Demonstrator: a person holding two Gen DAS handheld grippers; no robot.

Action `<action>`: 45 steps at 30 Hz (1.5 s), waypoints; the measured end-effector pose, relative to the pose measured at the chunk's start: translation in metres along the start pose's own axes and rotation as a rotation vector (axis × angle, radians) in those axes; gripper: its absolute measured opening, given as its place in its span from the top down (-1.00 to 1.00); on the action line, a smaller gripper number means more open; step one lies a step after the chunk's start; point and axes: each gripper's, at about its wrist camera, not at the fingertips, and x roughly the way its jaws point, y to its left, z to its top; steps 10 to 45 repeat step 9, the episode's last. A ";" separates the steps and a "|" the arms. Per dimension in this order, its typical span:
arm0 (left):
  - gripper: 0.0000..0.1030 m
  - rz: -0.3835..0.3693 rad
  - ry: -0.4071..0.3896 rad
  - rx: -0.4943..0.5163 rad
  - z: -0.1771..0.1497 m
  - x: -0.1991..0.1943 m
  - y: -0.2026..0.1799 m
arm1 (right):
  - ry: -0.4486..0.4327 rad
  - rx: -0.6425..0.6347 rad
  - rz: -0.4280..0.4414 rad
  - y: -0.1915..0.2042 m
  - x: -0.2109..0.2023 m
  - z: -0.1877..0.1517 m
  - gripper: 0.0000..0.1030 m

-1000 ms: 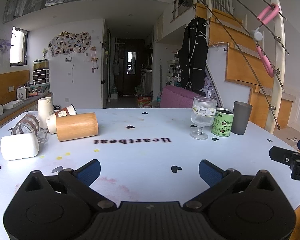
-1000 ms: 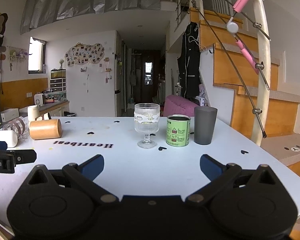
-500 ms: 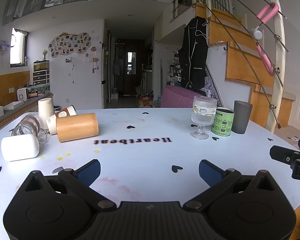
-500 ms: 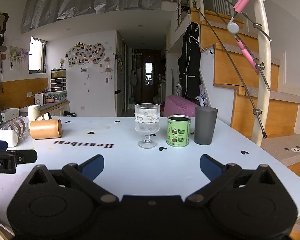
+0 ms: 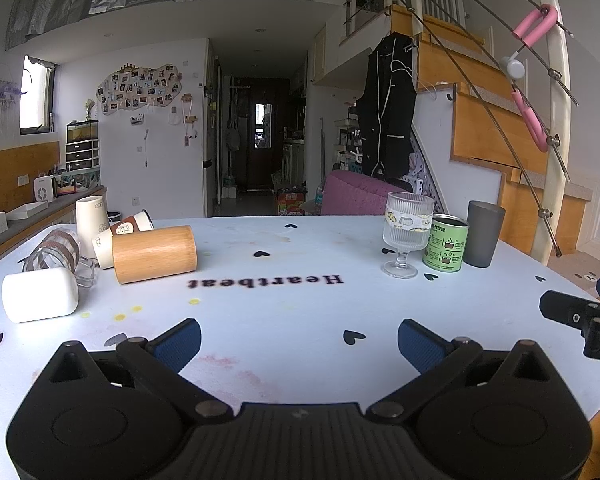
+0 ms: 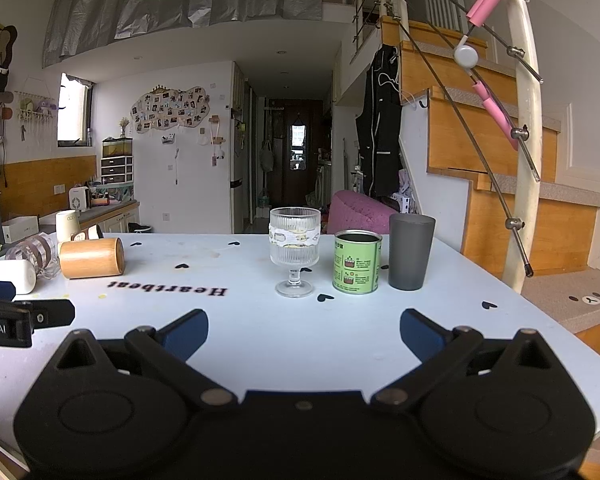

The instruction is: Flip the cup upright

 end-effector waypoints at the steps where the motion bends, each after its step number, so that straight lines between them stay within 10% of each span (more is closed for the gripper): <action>1: -1.00 0.000 0.000 0.000 0.000 0.000 0.000 | 0.000 0.000 -0.001 0.000 0.000 0.000 -1.00; 45: -1.00 -0.001 0.004 -0.001 0.000 0.000 0.003 | 0.001 0.000 0.000 0.000 0.000 0.000 -1.00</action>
